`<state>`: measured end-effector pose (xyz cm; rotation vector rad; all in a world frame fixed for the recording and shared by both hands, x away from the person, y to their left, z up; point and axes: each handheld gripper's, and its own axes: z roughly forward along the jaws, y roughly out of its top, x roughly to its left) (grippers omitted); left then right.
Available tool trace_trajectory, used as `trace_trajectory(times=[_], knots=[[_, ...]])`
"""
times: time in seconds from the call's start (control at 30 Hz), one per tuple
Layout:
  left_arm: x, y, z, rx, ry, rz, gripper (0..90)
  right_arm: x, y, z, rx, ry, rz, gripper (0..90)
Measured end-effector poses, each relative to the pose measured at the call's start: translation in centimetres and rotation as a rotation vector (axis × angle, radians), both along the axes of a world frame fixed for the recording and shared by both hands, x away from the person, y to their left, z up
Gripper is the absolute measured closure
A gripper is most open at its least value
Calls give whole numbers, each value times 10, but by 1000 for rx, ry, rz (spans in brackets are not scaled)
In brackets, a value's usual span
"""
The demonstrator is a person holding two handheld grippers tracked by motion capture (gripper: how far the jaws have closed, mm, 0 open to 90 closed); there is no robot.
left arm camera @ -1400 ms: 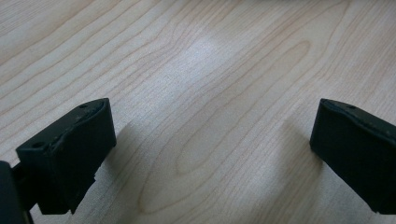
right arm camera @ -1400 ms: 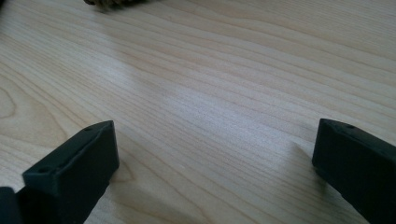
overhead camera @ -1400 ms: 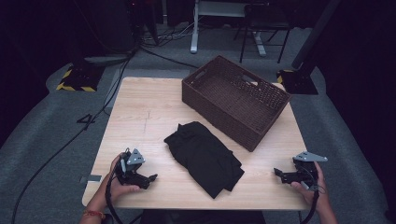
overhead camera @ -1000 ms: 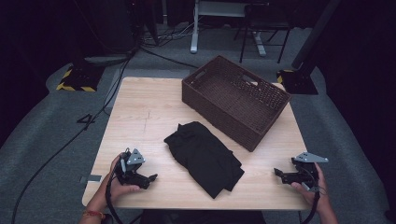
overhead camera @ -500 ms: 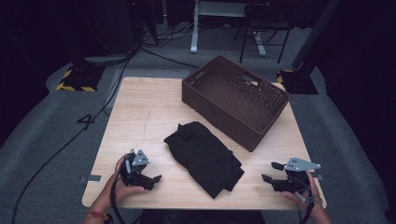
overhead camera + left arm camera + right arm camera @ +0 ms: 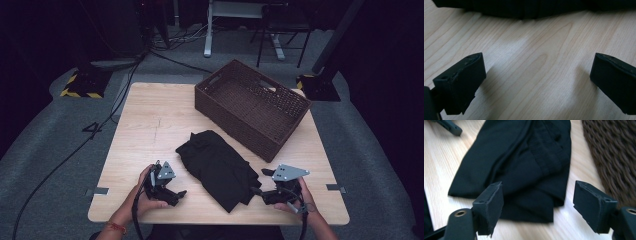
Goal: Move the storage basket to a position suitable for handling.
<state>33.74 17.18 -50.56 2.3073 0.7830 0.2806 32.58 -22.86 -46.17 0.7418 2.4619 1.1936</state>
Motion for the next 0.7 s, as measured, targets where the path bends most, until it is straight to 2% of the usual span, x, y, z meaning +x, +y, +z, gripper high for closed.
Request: trace_trajectory(times=[0.13, 0.3, 0.37, 0.4, 0.47, 0.7], knots=[[0, -1, 0, -2, 1, 0, 5, 6, 15, -2, -7, 18, 19, 209], [0, -1, 0, -3, 1, -1, 5, 17, 33, -15, -62, 49, 17, 184], [1, -1, 0, 0, 0, -7, 5, 20, 34, -20, -69, 64, 14, 186], [1, -3, 0, -3, 2, -7, 5, 22, 35, -27, -96, 78, 8, 185], [2, -4, 0, -1, 3, -12, 5, 22, 35, -29, -106, 79, 7, 188], [13, -20, 0, 1, 1, -27, 5, 25, 35, -37, -92, 101, 2, 185]])
